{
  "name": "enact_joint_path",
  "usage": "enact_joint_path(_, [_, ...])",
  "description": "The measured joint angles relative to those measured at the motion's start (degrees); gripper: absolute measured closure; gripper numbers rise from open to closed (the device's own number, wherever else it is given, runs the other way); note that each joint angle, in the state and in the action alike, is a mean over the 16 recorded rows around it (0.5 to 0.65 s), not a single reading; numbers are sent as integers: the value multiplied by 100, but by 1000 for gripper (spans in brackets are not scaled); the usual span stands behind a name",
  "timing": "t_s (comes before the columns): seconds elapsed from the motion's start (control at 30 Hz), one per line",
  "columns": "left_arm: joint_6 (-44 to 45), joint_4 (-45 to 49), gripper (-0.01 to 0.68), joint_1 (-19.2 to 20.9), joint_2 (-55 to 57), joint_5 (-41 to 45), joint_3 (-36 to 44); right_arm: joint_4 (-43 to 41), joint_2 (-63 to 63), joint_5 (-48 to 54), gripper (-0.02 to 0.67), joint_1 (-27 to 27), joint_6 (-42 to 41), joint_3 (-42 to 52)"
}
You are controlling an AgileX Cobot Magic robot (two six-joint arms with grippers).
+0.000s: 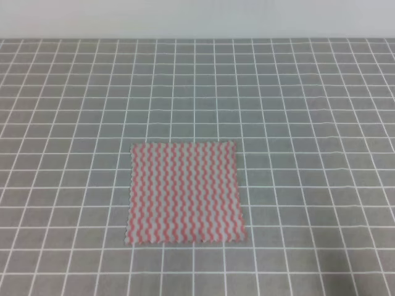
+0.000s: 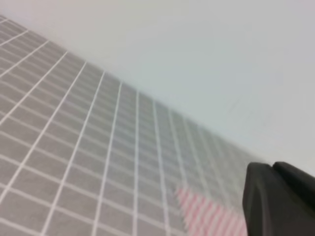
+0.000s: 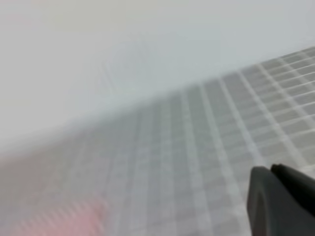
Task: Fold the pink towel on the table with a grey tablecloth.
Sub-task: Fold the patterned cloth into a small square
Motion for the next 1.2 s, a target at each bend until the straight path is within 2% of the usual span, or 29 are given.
enact_joint_path(0.43, [86, -12, 676, -4, 72, 112, -39, 666, -33, 46, 666, -2, -133, 47])
enact_joint_path(0.73, [166, -96, 675, -6, 529, 404, -179, 371, 510, 509, 666, -3, -317, -146])
enact_joint_path(1.2, [981, -172, 675, -8, 2301, 1176, -1289, -355, 2295, 1285, 666, -3, -637, -1258])
